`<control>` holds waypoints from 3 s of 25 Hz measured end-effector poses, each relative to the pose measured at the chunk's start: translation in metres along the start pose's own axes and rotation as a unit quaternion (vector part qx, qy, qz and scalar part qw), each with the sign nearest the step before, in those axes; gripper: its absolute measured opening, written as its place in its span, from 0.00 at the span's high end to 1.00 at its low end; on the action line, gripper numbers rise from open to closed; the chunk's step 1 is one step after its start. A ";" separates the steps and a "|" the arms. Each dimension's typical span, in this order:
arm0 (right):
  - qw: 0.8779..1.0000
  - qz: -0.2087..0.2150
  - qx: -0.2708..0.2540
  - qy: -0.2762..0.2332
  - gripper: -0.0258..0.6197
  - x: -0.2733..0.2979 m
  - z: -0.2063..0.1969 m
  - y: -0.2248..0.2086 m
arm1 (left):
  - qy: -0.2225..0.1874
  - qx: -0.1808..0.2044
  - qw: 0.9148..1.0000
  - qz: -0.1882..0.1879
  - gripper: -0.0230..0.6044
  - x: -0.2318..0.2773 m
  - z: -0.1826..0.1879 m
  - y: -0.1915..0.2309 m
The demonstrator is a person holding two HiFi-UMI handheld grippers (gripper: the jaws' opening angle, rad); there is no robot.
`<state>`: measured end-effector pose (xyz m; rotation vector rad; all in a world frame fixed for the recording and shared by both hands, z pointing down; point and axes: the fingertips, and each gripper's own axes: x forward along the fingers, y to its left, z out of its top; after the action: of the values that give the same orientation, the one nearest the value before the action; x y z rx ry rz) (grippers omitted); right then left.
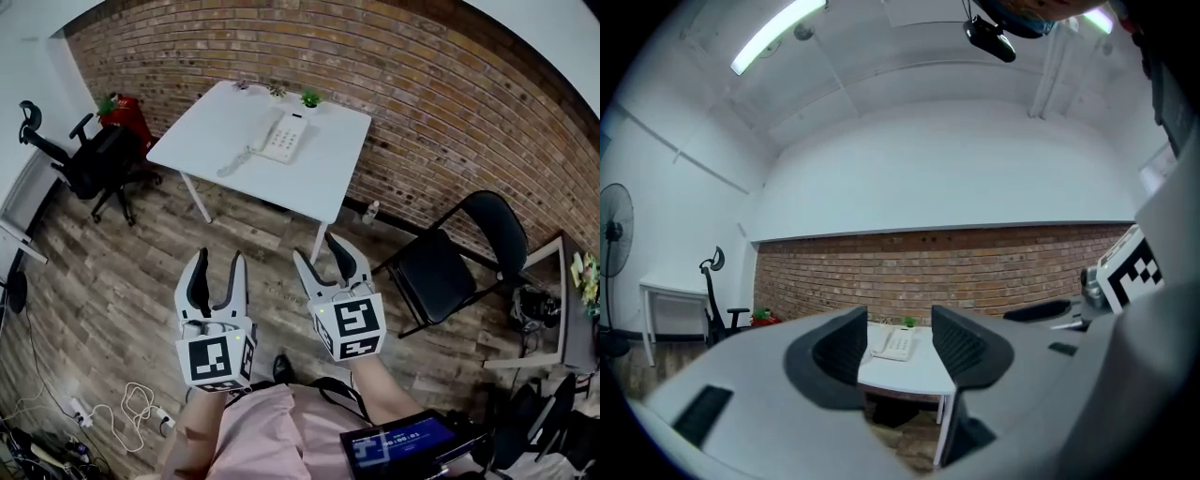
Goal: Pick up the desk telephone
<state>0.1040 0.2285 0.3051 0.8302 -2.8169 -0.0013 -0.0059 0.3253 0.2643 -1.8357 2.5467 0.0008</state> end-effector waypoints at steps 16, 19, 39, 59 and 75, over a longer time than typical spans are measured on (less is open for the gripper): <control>1.000 -0.014 0.009 0.026 0.61 0.088 -0.014 -0.031 | 0.051 -0.014 0.998 -0.037 0.62 0.095 -0.045 0.023; 0.999 -0.017 0.014 0.031 0.61 0.106 -0.018 -0.044 | 0.065 -0.015 0.997 -0.045 0.61 0.118 -0.056 0.022; 0.992 -0.027 0.076 0.093 0.61 0.302 -0.061 -0.170 | 0.164 0.009 0.981 -0.102 0.54 0.353 -0.128 0.031; 0.992 -0.099 0.071 0.046 0.60 0.405 0.017 -0.264 | 0.125 0.018 0.971 -0.202 0.48 0.518 -0.074 0.037; 0.968 -0.136 0.146 0.150 0.52 0.470 -0.070 -0.273 | 0.255 -0.030 0.912 -0.320 0.38 0.587 -0.176 0.048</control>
<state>-0.1221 -0.2497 0.4499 1.1658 -2.4308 0.4679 -0.2374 -0.2164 0.4391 -2.9224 2.0374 -0.4594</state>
